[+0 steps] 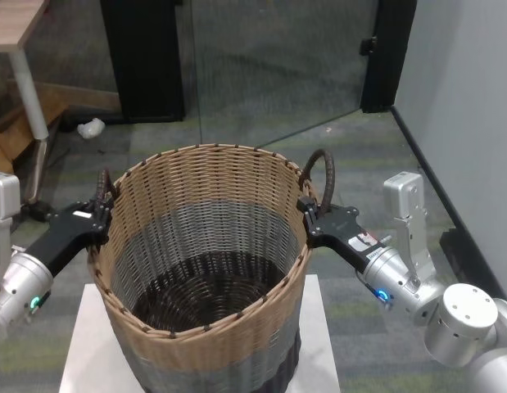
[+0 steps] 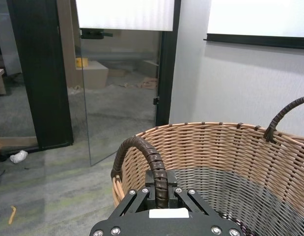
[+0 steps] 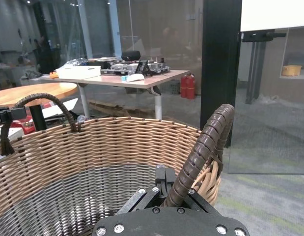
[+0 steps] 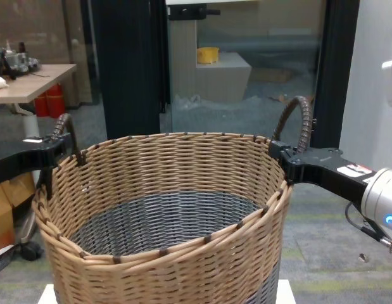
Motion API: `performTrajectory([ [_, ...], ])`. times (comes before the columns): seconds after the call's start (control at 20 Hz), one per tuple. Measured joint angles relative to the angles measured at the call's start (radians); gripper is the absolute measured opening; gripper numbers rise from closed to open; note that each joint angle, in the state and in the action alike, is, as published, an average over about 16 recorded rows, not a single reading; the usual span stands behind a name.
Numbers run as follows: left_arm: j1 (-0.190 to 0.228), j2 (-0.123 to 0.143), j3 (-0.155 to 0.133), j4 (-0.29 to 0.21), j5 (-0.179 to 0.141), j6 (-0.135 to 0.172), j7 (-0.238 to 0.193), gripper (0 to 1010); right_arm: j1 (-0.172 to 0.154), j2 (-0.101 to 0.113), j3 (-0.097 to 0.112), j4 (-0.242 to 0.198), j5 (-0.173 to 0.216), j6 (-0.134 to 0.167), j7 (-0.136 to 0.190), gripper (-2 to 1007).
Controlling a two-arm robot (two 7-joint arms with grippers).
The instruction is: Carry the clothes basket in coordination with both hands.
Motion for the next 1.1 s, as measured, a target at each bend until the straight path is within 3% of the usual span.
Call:
performTrajectory([
  [0.6,0.0,-0.003,-0.002,0.001,-0.004,0.005,-0.002,161,-0.001,0.0,0.005,0.002,0.006,0.005,0.004,35],
  [1.1,0.001,0.0,0.001,-0.001,0.001,0.002,0.0,344,0.0,0.0,0.003,0.002,0.002,0.005,0.001,232],
])
